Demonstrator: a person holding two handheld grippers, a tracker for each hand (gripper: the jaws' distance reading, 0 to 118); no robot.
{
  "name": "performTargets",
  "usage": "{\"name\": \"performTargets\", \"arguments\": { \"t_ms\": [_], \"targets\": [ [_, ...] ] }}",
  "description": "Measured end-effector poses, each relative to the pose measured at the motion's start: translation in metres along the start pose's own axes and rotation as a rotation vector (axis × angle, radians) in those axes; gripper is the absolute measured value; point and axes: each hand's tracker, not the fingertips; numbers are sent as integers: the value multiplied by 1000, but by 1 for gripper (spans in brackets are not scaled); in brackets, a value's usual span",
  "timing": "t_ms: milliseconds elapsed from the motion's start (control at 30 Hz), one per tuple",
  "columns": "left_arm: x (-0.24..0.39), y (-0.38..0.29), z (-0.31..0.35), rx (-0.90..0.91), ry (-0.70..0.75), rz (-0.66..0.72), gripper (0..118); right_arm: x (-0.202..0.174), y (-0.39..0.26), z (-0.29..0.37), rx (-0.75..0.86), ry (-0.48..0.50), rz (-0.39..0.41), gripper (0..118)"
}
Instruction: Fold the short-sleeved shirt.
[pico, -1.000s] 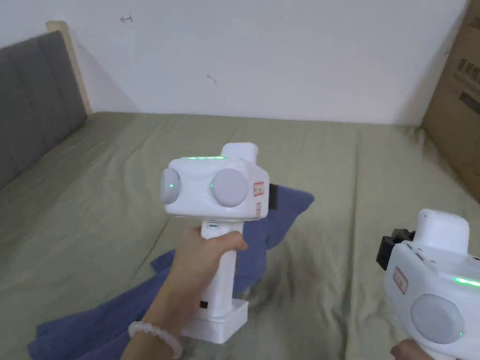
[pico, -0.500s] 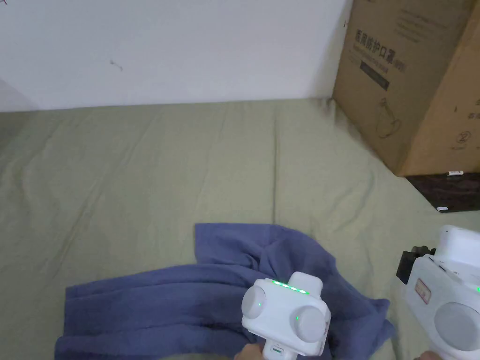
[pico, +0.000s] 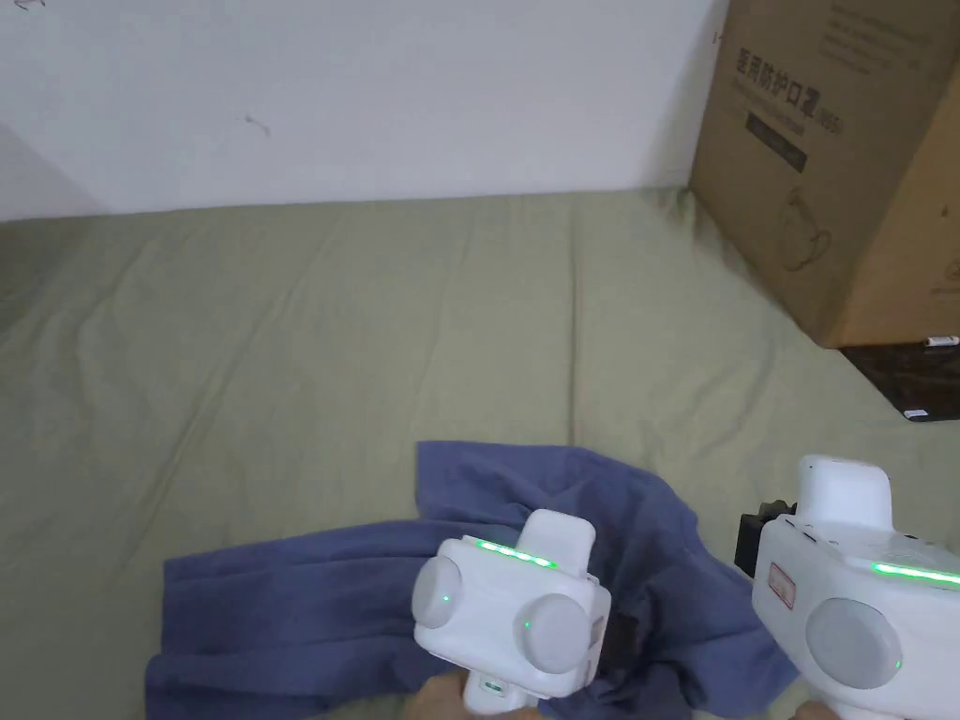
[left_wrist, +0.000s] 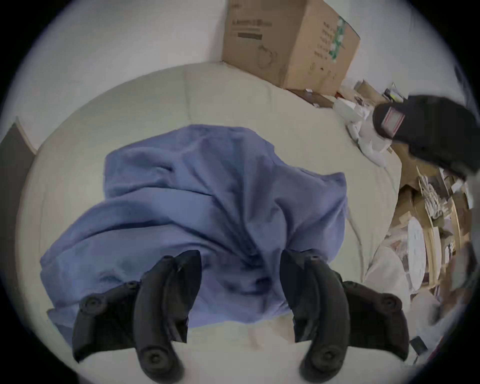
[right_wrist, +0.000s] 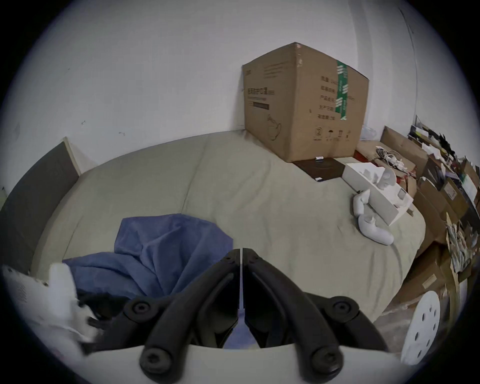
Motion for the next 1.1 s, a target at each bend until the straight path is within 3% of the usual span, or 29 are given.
{"name": "performTargets", "arguments": {
  "t_ms": [100, 133, 167, 200, 333, 500, 533, 667, 700, 867, 933, 1033, 1100],
  "targets": [
    [-39, -14, 37, 49, 98, 71, 62, -16, -2, 2, -4, 45, 24, 2],
    [-49, -22, 44, 57, 137, 76, 46, -20, -3, 3, -5, 51, 33, 2],
    [-61, -36, 49, 49, 217, 71, 11, -26, -6, 3, -8, 63, 47, 2],
    [-74, -48, 52, 26, 244, 66, 0, -32, -8, 2, -13, 74, 55, 2],
    [-121, -82, 56, -50, 259, 183, 0, -53, -16, -7, -52, 122, 69, 2],
    [-182, -77, 71, 27, 277, 398, 2, -77, -19, -23, -89, 157, 100, 2],
    [-195, -69, 72, 23, 295, 402, 12, -80, -18, -26, -95, 159, 108, 2],
    [-257, -33, 63, 5, 401, 405, 90, -90, -15, -42, -117, 166, 115, 2],
    [-273, -26, 57, -4, 424, 427, 96, -91, -15, -45, -122, 166, 111, 2],
    [-306, -16, 24, -115, 409, 580, 95, -92, -16, -62, -157, 166, 94, 2],
    [-309, -23, 7, -163, 408, 603, 80, -92, -17, -66, -169, 156, 103, 2],
    [-299, -28, 4, -136, 444, 552, 68, -88, -20, -71, -187, 148, 116, 2],
    [-283, -23, 14, -108, 463, 436, 62, -84, -21, -73, -195, 144, 124, 2]
  ]
}}
